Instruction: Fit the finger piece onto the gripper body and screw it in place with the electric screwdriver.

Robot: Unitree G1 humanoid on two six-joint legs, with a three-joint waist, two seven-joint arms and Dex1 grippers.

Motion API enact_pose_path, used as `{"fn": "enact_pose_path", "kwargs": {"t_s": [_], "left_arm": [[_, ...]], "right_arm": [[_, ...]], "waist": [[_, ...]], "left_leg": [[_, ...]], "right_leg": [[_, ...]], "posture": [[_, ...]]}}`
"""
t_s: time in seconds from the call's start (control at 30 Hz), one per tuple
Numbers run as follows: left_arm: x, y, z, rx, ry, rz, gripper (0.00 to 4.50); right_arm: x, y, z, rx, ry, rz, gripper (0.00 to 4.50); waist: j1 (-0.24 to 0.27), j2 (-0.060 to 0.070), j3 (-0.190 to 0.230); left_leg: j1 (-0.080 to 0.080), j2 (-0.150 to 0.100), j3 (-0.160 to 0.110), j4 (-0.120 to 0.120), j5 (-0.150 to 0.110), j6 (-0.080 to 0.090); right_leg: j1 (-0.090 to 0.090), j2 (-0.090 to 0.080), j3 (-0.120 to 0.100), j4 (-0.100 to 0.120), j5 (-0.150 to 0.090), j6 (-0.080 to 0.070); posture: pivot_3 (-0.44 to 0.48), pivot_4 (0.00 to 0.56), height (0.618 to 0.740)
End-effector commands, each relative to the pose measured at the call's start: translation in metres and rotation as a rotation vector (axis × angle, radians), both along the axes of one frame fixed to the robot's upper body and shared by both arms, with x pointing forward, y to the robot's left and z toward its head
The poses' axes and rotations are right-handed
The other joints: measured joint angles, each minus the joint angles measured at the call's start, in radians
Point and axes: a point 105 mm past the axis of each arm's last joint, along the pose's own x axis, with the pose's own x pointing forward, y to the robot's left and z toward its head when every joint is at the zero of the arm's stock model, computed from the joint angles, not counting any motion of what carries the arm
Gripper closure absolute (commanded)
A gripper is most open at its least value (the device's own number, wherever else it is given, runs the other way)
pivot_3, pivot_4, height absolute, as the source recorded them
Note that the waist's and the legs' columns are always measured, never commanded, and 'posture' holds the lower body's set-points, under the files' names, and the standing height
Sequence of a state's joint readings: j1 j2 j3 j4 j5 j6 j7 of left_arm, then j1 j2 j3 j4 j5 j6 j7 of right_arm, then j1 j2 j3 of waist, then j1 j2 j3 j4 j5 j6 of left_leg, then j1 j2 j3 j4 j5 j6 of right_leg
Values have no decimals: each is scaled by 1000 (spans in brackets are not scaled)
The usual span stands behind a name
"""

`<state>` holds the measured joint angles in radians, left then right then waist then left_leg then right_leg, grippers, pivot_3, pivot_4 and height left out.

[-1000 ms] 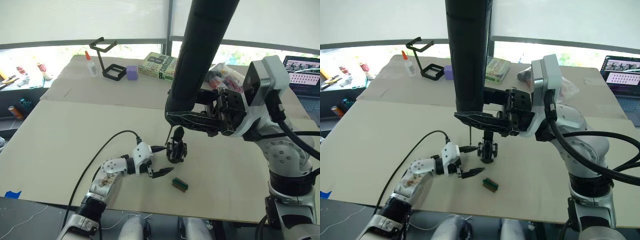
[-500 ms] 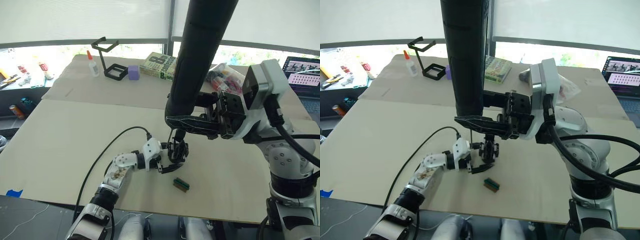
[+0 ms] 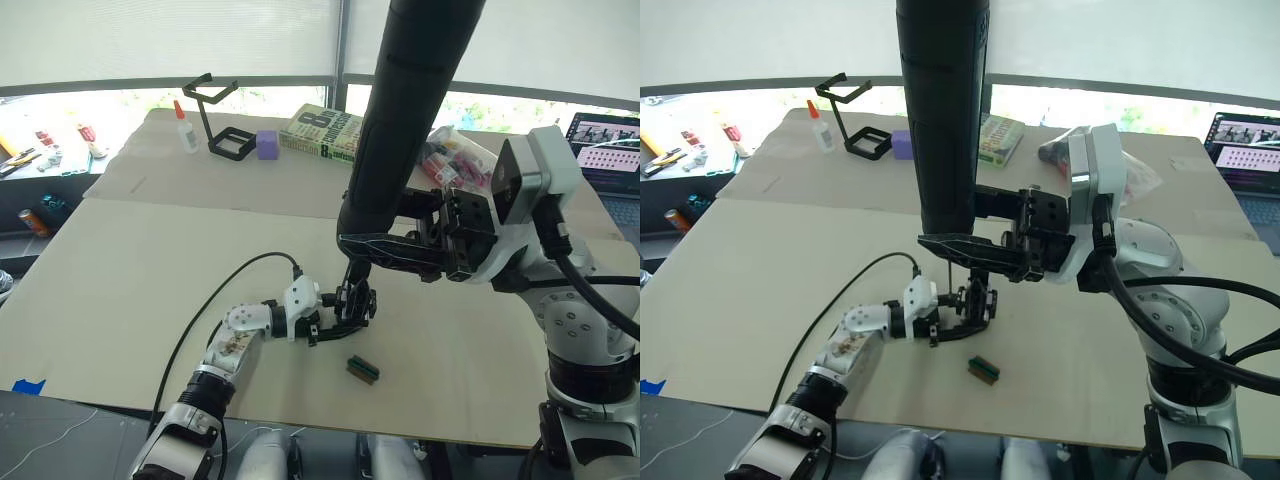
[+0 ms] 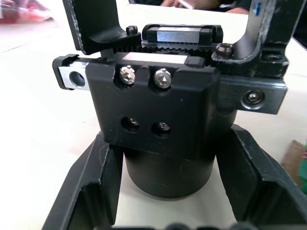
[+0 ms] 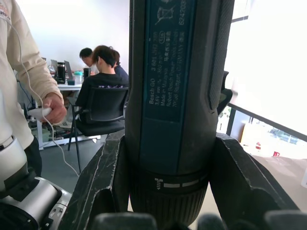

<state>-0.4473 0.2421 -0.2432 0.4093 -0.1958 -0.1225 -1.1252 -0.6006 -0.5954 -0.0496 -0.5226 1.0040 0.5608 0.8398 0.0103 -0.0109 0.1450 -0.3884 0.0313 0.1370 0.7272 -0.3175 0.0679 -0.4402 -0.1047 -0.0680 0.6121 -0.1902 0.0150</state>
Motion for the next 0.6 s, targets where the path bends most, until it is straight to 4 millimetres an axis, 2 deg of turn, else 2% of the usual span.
{"fn": "enact_pose_path", "kwargs": {"t_s": [0.03,0.17,0.37,0.43,0.5,0.53,0.6], "left_arm": [[6,8,15,-12,-90,-58,2198],[6,10,6,38,-82,-105,2198],[11,10,-1,37,-58,-59,2198],[12,10,-3,6,11,-32,1148],[12,10,-3,-3,11,-22,341],[11,11,-3,2,-15,-14,48],[9,13,-4,8,-39,3,48]], "right_arm": [[-11,-4,11,27,-49,18,2572],[-12,-3,11,27,-43,29,2572],[-14,-3,12,35,-38,38,2572],[-15,-3,12,37,-36,41,2572],[-15,-3,12,38,-35,43,2572],[-16,-3,12,37,-33,45,2572],[-16,-3,12,35,-31,49,2572]], "waist": [[0,0,0],[-2,0,0],[-1,0,0],[0,0,0],[0,0,0],[-1,0,0],[-1,0,0]], "left_leg": [[0,0,0,0,0,0],[0,0,0,0,0,0],[0,0,0,0,0,0],[0,0,0,1,0,1],[1,0,0,1,-1,1],[1,0,-1,1,-1,1],[1,0,-1,1,-1,1]], "right_leg": [[0,0,0,0,0,0],[0,0,0,0,0,0],[0,0,0,0,0,0],[1,0,0,0,0,0],[1,-1,0,0,0,1],[1,-1,0,0,0,1],[1,-1,0,0,0,1]], "posture": [[0,150,740],[0,150,740],[0,150,740],[0,150,740],[0,150,740],[0,150,740],[0,150,740]]}}
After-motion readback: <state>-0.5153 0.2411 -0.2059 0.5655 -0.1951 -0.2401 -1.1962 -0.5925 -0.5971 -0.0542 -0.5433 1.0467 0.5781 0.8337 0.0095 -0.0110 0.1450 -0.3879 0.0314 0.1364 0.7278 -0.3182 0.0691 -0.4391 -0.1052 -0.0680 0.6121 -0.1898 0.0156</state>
